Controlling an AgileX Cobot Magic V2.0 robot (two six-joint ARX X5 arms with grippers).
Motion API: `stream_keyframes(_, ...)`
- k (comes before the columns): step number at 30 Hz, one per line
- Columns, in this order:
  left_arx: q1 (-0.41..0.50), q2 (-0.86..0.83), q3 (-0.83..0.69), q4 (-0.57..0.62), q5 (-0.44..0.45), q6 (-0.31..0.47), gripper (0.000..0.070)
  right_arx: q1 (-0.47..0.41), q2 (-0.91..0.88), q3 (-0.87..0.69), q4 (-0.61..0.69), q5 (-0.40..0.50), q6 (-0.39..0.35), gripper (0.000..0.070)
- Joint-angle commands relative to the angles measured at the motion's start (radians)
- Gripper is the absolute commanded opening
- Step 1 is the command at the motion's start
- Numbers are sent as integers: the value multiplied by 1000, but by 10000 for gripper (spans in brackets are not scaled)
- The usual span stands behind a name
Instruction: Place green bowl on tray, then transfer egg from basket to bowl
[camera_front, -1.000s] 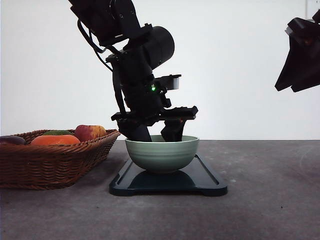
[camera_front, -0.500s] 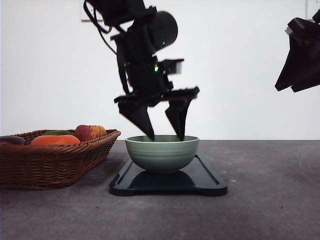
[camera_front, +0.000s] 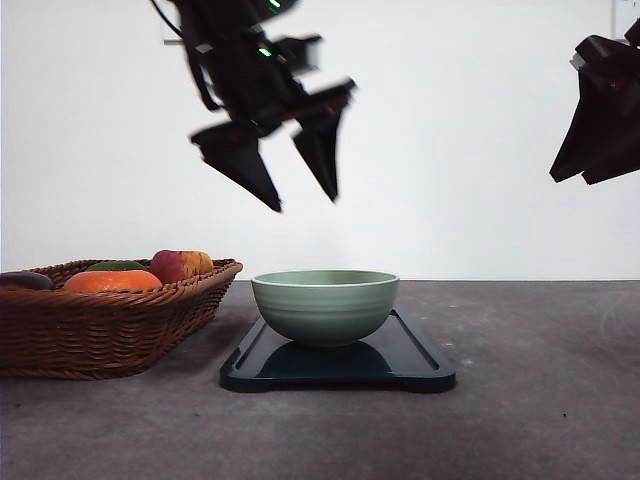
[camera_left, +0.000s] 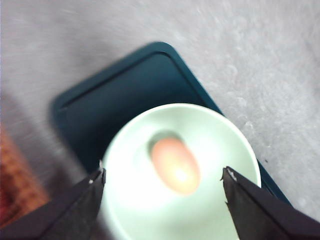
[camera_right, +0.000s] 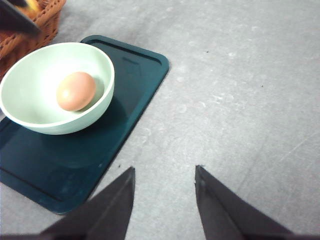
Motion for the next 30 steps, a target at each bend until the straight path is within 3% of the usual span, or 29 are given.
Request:
stream_keyframes(1, 7, -21, -23, 24, 13, -12, 466, 3, 9, 3, 11, 0, -7, 236)
stream_keyframes(14, 93, -392, -399, 217, 26, -73, 466, 3, 8, 3, 24, -2, -6, 236)
stream_keyframes(30, 243, -790, -786, 275, 26, -77, 466, 5, 8, 3, 24, -29, -7, 236)
